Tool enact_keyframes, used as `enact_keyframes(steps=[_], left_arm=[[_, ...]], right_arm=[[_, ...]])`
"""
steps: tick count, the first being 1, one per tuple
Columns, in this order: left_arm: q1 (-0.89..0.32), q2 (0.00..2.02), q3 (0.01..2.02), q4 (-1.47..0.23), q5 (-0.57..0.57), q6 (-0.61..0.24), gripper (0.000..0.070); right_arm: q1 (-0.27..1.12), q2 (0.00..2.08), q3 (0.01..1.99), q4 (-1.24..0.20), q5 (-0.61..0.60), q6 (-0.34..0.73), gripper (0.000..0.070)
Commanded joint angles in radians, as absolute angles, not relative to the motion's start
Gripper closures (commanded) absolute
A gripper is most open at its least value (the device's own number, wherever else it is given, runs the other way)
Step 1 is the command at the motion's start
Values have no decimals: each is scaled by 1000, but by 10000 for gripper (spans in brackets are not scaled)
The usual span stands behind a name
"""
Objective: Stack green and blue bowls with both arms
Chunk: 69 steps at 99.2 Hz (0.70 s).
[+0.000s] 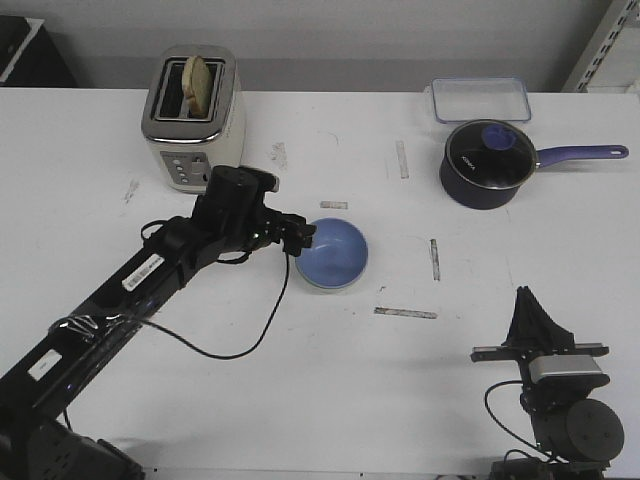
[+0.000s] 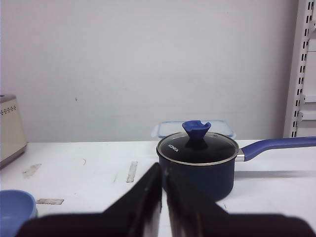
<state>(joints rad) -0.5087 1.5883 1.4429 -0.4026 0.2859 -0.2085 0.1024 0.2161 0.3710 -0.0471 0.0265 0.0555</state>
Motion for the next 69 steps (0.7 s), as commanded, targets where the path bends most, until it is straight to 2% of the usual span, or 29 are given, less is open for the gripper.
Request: enact_keyframes(steps=[1,8,17,32,48,69], left_arm=[[-511,1563,1401,-350,276,-142,416],[-509,1516,1334,-284,237,-127,469],[-497,1449,1245,-206,169,-112,500],[-483,1334,1085,-60,29,-77,520],[-459,1221,947,44,-3,-26,699],[-401,1089,808,117,-4,-26,700]], right_arm=[[101,214,375,-36,27,51,694],[101,214,375,-36,27,51,694],[101,214,375,-36,27,51,695],[101,214,375,-36,27,51,694],[101,214,375,-36,27,51,694],[101,214,375,-36,27,51,694]])
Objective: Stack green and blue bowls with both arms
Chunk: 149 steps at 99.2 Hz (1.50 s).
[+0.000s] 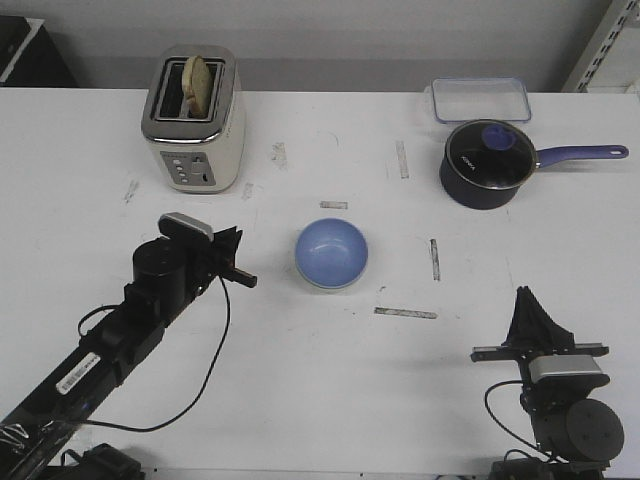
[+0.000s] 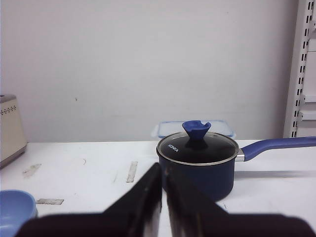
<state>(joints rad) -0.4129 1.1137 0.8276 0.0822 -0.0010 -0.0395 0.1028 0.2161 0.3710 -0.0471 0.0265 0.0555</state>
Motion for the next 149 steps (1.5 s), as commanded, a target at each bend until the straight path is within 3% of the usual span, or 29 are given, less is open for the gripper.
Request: enact_keyframes(steps=[1,34,62,78,133,149], left_arm=[[-397,1082,802,121,-4,-26,700],[-272,851,585,212,-6,-2,699],[-157,652,426,206,-6,1,698],[-93,542,407,121,-6,1,698],[-85,316,407,102,-6,7,699],[-84,276,405,64,-50,23,699]], right_arm=[[101,214,375,-36,27,51,694],[101,214,375,-36,27,51,694],[101,214,375,-36,27,51,694],[101,214,375,-36,27,51,694],[101,214,375,-36,27,51,694],[101,214,375,-36,27,51,694]])
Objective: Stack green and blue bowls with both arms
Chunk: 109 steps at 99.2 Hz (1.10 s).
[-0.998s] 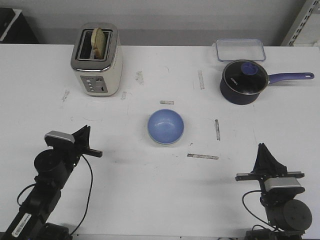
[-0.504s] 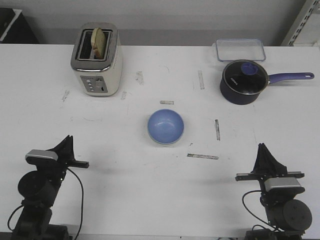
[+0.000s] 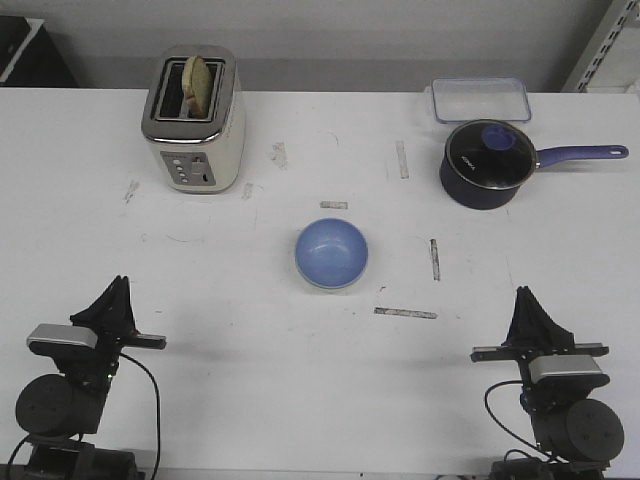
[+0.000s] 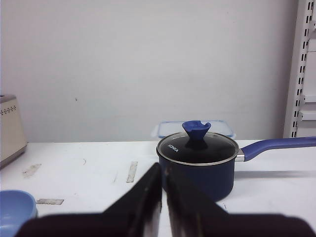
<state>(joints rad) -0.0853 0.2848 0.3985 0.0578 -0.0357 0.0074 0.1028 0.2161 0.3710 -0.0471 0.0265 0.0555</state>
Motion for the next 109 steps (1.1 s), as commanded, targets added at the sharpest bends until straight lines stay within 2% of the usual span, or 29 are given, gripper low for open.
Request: enact_keyframes(steps=[1,77,109], left_arm=[[-84,273,404,63,-51,23,699],[-60,46,117,64,-23,14,698],[-39,3,11,184,-22,14,698]], right_arm=[[101,214,375,-36,27,51,694],[101,214,375,-36,27,51,694],[101,214,375,-36,27,51,694]])
